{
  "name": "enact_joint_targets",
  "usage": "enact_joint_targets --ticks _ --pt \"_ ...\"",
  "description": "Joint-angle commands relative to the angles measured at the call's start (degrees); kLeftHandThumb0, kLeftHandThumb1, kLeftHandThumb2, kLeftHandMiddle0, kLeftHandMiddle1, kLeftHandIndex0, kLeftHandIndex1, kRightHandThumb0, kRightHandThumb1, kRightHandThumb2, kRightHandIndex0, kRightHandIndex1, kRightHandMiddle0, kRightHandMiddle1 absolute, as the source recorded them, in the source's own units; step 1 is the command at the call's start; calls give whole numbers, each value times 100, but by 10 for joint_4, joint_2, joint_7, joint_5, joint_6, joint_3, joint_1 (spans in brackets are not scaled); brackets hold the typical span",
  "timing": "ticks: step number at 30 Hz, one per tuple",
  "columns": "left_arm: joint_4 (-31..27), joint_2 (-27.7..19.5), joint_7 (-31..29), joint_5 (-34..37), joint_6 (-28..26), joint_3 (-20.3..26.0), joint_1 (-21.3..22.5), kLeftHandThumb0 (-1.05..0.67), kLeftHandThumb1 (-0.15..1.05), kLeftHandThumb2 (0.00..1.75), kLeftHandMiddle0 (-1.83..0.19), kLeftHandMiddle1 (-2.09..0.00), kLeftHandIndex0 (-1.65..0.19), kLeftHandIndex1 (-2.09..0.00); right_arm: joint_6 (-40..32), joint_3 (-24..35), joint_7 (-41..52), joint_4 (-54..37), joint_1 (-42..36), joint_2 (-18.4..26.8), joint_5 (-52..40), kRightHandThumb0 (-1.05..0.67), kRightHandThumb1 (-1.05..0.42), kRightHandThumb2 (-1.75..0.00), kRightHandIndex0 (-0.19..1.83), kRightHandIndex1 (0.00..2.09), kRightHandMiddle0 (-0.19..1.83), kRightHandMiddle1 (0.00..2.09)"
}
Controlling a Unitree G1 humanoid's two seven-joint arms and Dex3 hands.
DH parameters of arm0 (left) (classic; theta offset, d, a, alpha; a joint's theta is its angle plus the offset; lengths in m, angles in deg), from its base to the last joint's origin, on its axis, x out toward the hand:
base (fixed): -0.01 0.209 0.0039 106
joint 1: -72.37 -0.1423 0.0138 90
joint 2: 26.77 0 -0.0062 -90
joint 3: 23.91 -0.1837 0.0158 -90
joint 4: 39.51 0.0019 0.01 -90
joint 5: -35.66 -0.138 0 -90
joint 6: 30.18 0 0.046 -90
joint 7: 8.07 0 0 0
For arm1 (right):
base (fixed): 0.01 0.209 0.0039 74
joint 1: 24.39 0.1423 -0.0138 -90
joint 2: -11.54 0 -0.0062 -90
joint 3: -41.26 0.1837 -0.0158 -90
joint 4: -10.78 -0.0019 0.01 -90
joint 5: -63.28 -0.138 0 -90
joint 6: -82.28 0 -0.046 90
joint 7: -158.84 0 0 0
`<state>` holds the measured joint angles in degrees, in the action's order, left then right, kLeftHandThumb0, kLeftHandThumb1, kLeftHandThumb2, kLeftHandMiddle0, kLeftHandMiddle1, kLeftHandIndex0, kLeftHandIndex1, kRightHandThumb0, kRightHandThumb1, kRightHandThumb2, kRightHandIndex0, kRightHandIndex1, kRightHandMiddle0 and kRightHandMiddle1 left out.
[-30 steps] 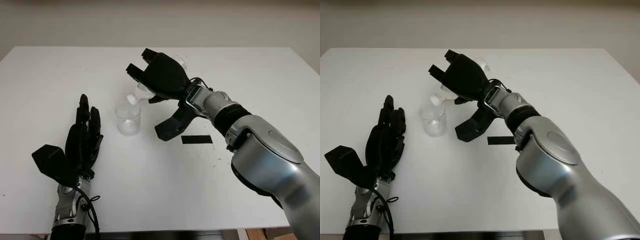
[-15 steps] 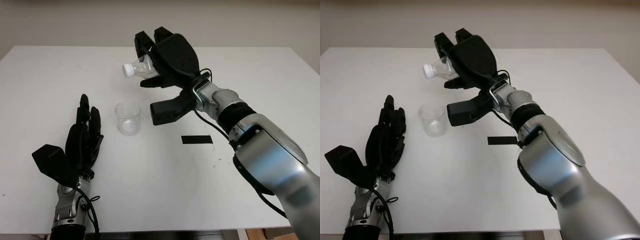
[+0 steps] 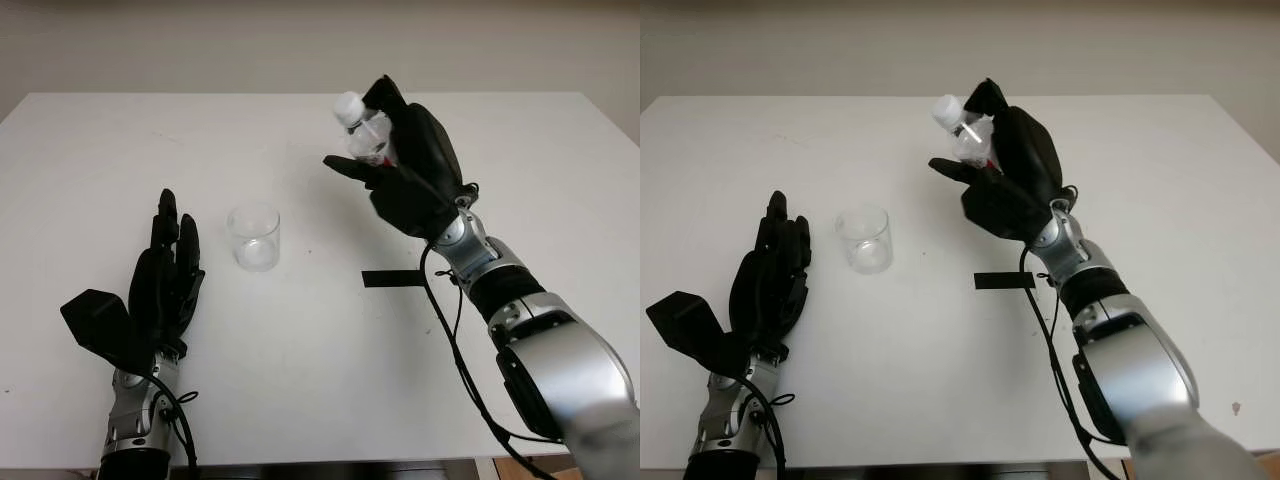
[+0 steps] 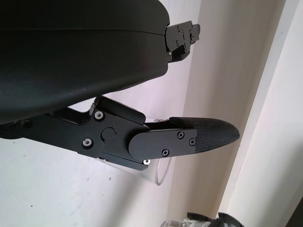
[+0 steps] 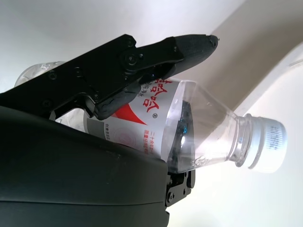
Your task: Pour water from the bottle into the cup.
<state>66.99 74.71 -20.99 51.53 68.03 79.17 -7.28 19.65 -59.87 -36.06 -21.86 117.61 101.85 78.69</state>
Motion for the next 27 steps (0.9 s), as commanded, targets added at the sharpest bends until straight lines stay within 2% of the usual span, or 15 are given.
enact_joint_targets --ticks 1,10,15,20,23,27 --pt "17 3 -1 0 -7 -2 -18 -75 105 47 19 -4 19 -5 -12 22 22 -39 -16 -8 -22 -37 -105 -41 124 209 84 209" --pt "11 4 0 -1 -5 -2 -25 -76 105 46 19 -4 18 -4 -133 86 128 -182 -93 -36 -114 -38 -105 -42 115 209 82 209" --pt "6 3 2 -3 -9 -3 -28 -76 105 48 19 -4 18 -5 -196 114 149 -296 -154 -46 -150 -39 -105 -43 133 209 98 209" --pt "9 4 2 -2 -8 -2 -27 -75 105 48 19 -5 18 -5 -279 136 169 -425 -231 -53 -187 -41 -105 -44 135 209 95 209" --pt "10 6 -2 5 -12 0 -26 -75 105 47 19 -4 19 -4 -315 145 162 -471 -265 -61 -192 -43 -105 -43 138 209 93 209" --pt "7 4 -3 5 -13 0 -28 -76 105 46 19 -4 19 -4 -343 153 164 -504 -298 -66 -199 -44 -105 -43 144 209 106 209"
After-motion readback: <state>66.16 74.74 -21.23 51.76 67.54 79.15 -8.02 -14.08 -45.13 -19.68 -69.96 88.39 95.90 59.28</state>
